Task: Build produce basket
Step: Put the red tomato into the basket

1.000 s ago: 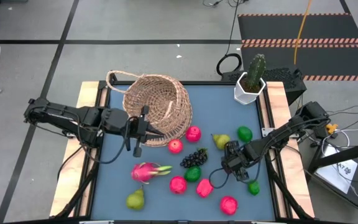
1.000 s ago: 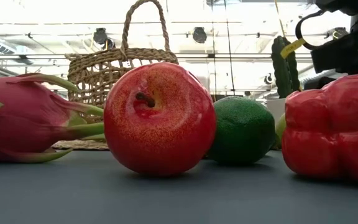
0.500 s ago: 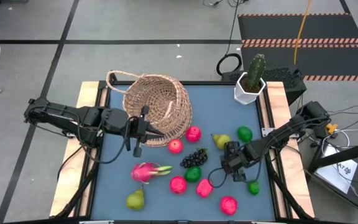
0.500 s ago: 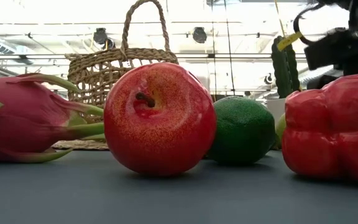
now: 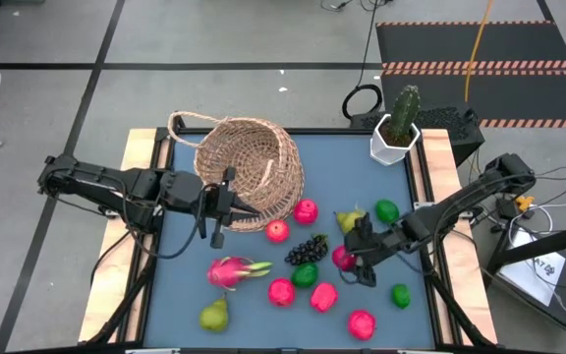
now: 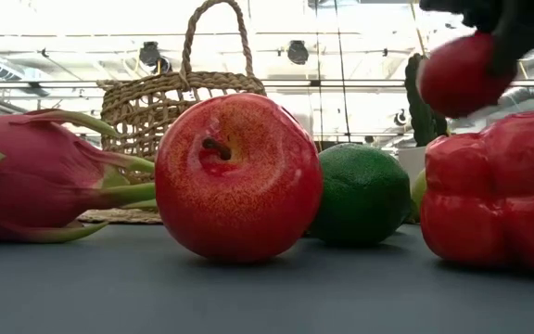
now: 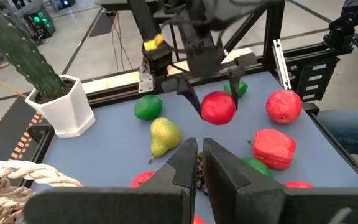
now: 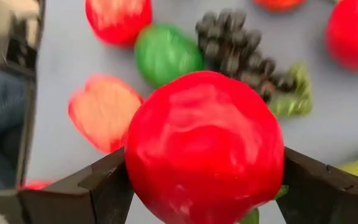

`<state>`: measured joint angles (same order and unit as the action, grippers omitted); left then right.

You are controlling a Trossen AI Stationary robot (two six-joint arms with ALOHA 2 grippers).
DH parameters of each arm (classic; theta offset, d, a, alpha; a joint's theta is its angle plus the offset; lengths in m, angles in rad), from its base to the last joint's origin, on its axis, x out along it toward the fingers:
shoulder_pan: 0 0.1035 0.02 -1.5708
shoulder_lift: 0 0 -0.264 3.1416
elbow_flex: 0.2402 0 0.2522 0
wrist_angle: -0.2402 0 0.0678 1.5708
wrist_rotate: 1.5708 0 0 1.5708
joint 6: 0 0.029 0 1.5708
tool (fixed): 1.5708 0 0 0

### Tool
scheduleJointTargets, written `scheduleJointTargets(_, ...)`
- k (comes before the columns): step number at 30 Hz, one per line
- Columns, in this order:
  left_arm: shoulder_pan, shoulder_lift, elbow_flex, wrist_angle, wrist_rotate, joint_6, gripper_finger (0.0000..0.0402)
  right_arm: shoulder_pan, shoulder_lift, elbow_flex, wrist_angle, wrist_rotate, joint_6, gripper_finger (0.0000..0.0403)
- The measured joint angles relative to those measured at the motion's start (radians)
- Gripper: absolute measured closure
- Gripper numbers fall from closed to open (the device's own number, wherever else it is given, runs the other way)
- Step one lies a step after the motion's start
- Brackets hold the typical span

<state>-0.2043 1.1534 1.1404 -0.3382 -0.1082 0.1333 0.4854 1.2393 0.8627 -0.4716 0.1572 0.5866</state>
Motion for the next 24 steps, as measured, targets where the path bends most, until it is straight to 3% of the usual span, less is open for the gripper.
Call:
scheduleJointTargets(15, -0.014, 0.0, 0.0, -0.001, 0.001, -0.01, 0.0371, -0.001, -0.05, 0.0, 0.114, 0.239, -0.187, 0.0094)
scheduleJointTargets(24, -0.021, 0.0, 0.0, -0.001, 0.001, -0.008, 0.0371, -0.002, -0.05, 0.0, 0.169, 0.446, -0.463, 0.0094)
